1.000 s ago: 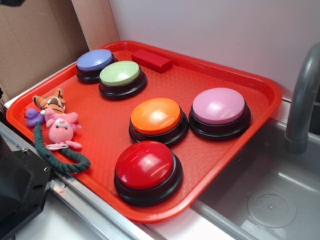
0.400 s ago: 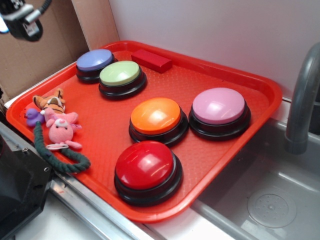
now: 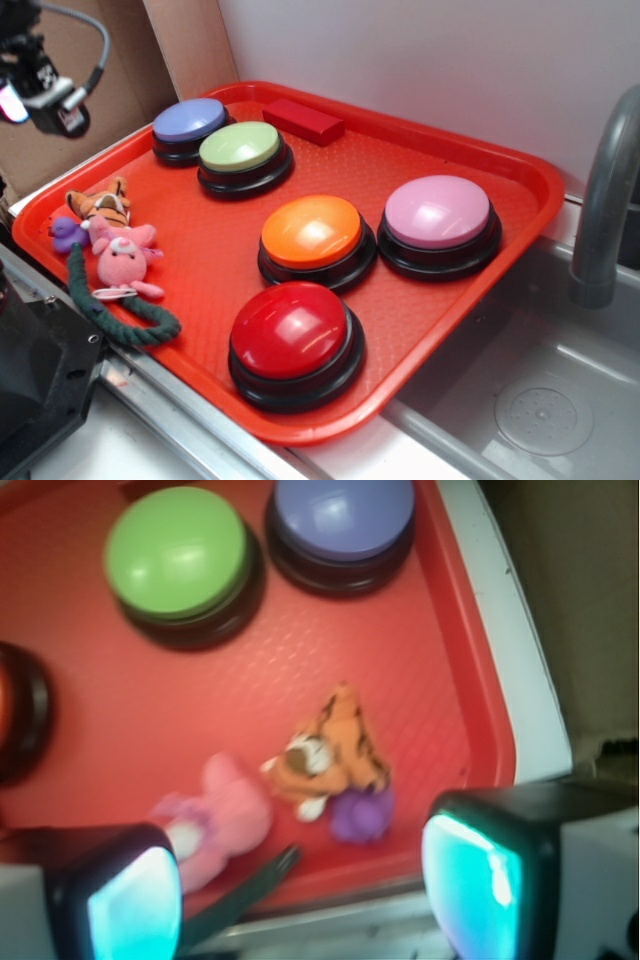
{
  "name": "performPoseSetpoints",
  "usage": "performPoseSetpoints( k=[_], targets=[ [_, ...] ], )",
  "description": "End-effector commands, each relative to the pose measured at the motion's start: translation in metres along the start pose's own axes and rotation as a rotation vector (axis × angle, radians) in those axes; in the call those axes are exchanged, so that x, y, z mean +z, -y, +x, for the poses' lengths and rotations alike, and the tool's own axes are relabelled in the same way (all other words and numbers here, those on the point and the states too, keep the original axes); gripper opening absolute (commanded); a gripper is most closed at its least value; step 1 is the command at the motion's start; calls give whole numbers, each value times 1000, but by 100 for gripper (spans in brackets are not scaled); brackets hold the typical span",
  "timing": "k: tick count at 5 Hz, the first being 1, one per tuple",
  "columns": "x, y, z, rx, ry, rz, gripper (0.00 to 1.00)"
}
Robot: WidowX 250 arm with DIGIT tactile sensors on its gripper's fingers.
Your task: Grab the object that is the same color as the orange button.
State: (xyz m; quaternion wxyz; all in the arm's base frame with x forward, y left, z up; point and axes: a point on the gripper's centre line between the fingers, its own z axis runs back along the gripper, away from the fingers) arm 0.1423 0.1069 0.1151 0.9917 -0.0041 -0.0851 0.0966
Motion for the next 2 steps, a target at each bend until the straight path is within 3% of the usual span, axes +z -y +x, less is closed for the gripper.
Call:
performPoseSetpoints(
  k=[1, 2],
  targets=[
    [-41, -23, 10, -33, 35, 47, 100],
    [-64, -27, 9, -17, -16, 75, 100]
  ],
)
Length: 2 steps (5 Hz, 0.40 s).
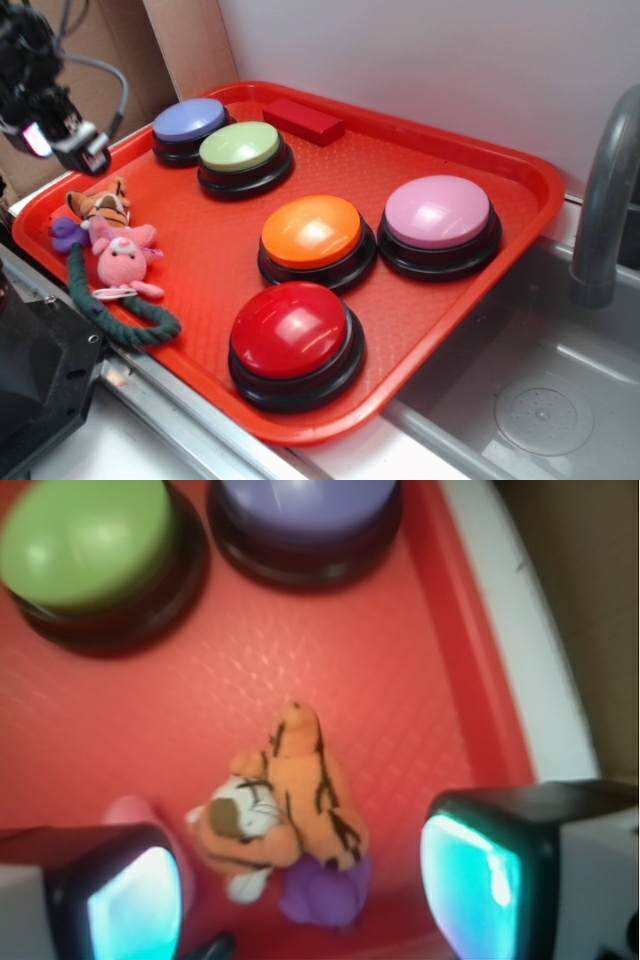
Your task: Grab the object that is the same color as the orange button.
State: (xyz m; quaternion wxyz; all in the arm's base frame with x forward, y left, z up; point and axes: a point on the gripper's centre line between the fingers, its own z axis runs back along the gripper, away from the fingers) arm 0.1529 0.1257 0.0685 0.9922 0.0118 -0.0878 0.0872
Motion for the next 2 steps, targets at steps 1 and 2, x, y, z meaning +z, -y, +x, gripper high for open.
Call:
performPoseSetpoints(
  k=[1, 2],
  targets=[
    [-29, -8, 1, 12, -34, 38, 100],
    [-43, -10, -1, 11, -59, 20, 100]
  ],
)
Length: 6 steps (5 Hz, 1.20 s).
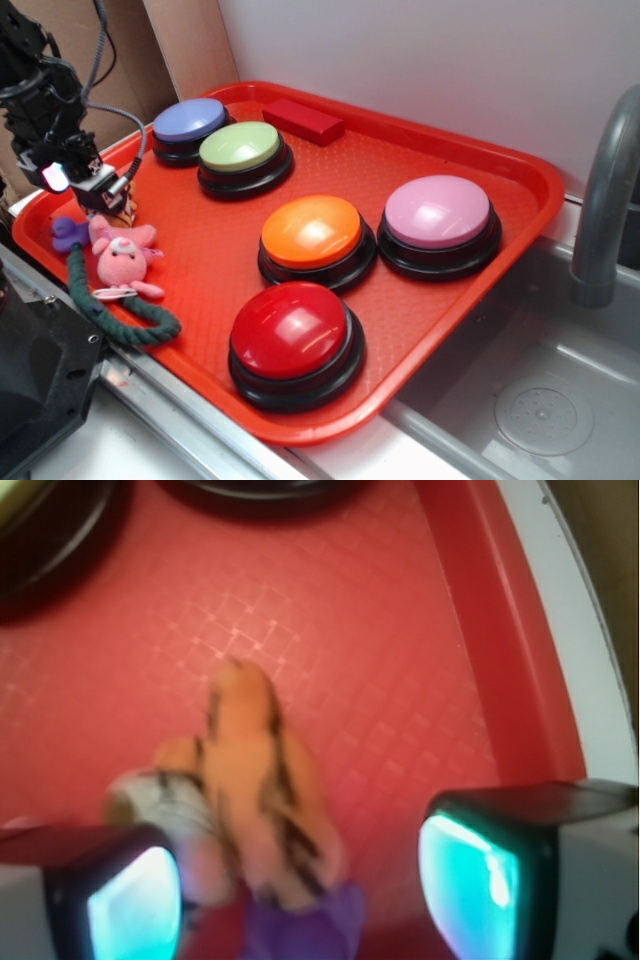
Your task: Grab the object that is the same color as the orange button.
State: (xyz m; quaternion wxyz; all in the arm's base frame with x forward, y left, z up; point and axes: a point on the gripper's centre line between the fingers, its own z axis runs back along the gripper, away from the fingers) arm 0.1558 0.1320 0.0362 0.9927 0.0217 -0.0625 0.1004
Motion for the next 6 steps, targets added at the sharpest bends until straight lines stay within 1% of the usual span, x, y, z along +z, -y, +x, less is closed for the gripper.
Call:
performPoseSetpoints(
  k=[1, 2, 3, 4, 6],
  targets=[
    [-20, -2, 1, 3, -38, -8, 100],
    [-27, 1, 1, 28, -70, 6, 100],
    [-31, 2, -1, 74, -89, 30, 0],
    [-33, 3, -2, 89, -109, 42, 0],
    [-29, 2, -2, 97, -103, 48, 0]
  ],
)
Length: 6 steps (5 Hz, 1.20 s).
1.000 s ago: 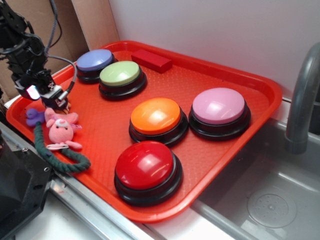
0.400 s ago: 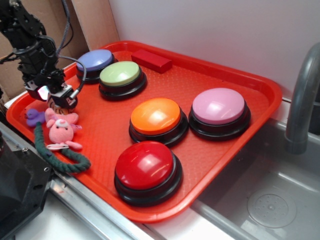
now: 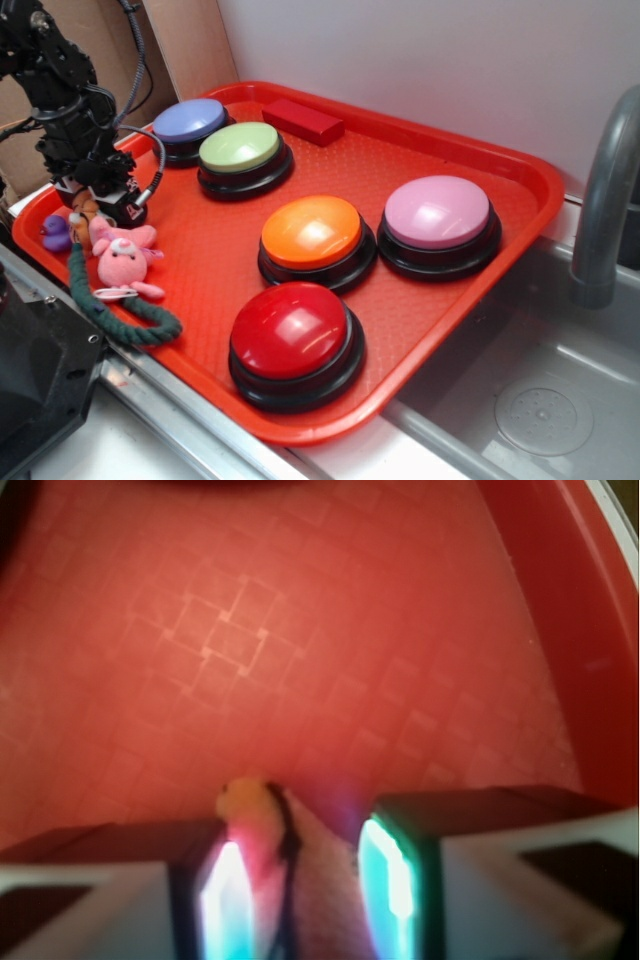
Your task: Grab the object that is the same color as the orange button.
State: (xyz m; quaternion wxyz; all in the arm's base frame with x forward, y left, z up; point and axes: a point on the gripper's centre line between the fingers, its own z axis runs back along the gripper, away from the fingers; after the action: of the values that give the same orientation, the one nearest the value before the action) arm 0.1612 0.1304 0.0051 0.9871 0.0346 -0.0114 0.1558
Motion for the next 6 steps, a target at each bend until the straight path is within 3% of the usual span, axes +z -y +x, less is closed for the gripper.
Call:
performPoseSetpoints(
  k=[1, 4, 5, 6],
  targets=[
    [4, -1, -3, 11, 2, 8, 0],
    [76, 8, 17, -34, 4, 57, 0],
    [119, 35, 23, -97, 54, 9, 0],
    [148, 64, 26, -153, 78, -3, 0]
  ],
)
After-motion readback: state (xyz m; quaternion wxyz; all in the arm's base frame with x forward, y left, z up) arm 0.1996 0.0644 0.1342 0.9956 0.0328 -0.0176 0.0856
